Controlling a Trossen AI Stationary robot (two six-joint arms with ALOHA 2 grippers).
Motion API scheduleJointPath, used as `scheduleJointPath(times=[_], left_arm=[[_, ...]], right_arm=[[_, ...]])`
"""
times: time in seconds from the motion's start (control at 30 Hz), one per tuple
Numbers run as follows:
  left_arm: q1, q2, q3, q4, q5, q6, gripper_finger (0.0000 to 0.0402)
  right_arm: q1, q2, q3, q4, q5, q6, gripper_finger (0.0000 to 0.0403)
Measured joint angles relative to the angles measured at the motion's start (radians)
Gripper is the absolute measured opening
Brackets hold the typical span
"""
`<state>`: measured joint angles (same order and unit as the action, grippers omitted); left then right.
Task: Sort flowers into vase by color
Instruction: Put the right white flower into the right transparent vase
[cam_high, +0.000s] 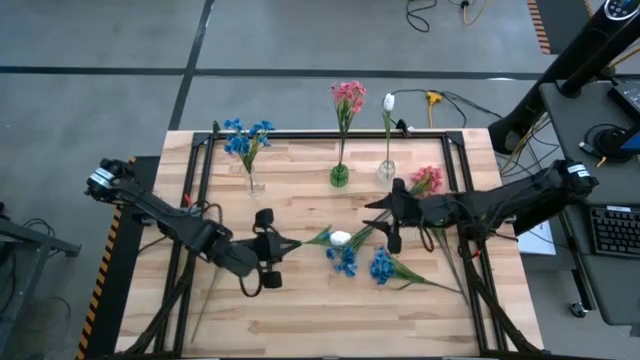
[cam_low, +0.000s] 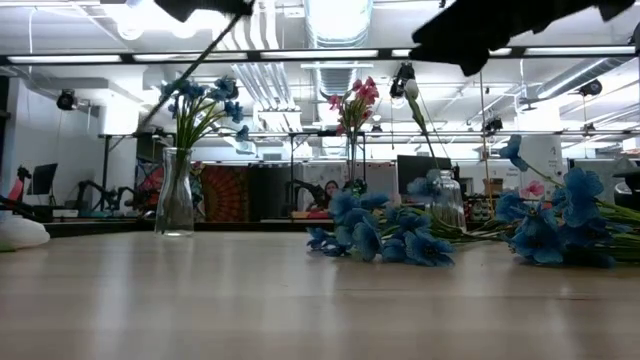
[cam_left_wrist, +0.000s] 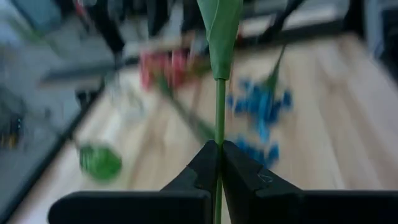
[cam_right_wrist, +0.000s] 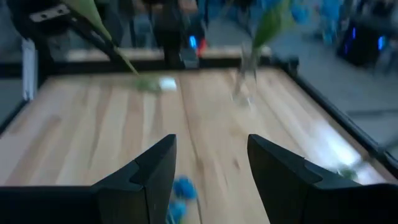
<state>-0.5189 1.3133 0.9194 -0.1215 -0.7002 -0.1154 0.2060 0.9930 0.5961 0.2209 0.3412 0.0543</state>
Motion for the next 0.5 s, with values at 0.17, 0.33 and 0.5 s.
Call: scheduleJointPath(times=[0.17,0.33,0.5], left_arm=[[0.024,-0.004,-0.069,0.32,0.002,0.211,0.0],[0.074,0.039,-0.16,0.598,0.011,0.26,0.0],[0.117,0.095,-0.22,0.796,0.012,0.265,0.0]], right_arm=[[0.006,0.106,-0.073,0.392,-0.002,-0.076,0.0192],[0.006,0.23,-0.053,0.593,-0.071,-0.108,0.0192],[0.006,0.326,0.022,0.599,-0.079,-0.108,0.0208]])
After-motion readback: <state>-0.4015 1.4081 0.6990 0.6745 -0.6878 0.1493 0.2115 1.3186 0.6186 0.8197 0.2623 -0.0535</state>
